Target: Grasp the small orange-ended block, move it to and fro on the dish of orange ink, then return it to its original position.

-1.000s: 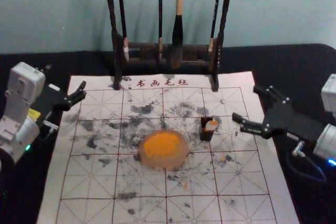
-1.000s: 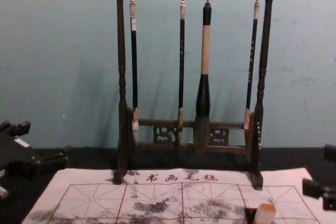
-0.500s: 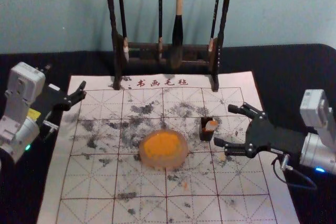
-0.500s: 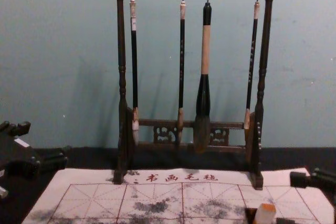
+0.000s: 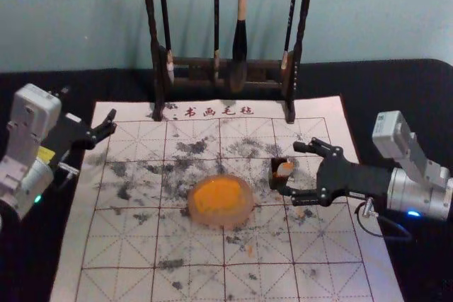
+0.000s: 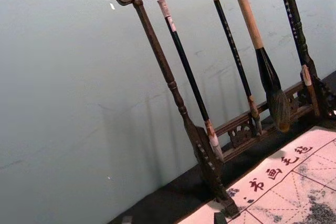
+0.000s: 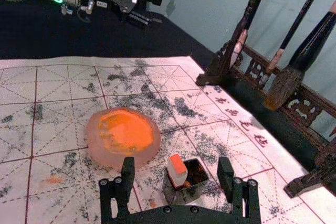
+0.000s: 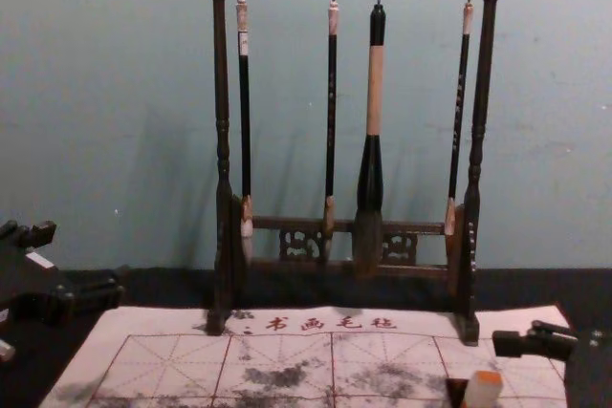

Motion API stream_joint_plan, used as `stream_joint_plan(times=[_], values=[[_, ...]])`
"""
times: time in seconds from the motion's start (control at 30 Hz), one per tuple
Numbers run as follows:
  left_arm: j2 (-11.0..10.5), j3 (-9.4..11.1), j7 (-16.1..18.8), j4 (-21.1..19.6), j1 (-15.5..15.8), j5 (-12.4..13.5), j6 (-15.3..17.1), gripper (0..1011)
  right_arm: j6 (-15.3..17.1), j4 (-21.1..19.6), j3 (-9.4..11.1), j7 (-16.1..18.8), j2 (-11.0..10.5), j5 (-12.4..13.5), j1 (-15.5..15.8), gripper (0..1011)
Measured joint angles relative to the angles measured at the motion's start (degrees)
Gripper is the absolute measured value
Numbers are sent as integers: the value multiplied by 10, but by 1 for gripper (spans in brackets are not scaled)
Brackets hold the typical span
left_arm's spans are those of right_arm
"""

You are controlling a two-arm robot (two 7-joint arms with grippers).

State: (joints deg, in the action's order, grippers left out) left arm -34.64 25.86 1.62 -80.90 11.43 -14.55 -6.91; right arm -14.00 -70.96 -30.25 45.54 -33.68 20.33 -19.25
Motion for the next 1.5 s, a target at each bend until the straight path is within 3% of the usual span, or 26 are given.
stream_joint_plan(times=[0.33, 0.67, 1.03, 1.5], values=[[0, 0, 0, 0, 0, 0, 0, 1001, 6, 30, -8, 23, 11, -1, -32, 1003], [0, 0, 0, 0, 0, 0, 0, 1001, 43, 20, -24, 25, 2, -15, -53, 1003], [0, 0, 0, 0, 0, 0, 0, 1001, 60, 14, -40, 19, -2, -34, -65, 1002], [0, 0, 0, 0, 0, 0, 0, 1001, 61, 14, -41, 17, -2, -36, -67, 1003]])
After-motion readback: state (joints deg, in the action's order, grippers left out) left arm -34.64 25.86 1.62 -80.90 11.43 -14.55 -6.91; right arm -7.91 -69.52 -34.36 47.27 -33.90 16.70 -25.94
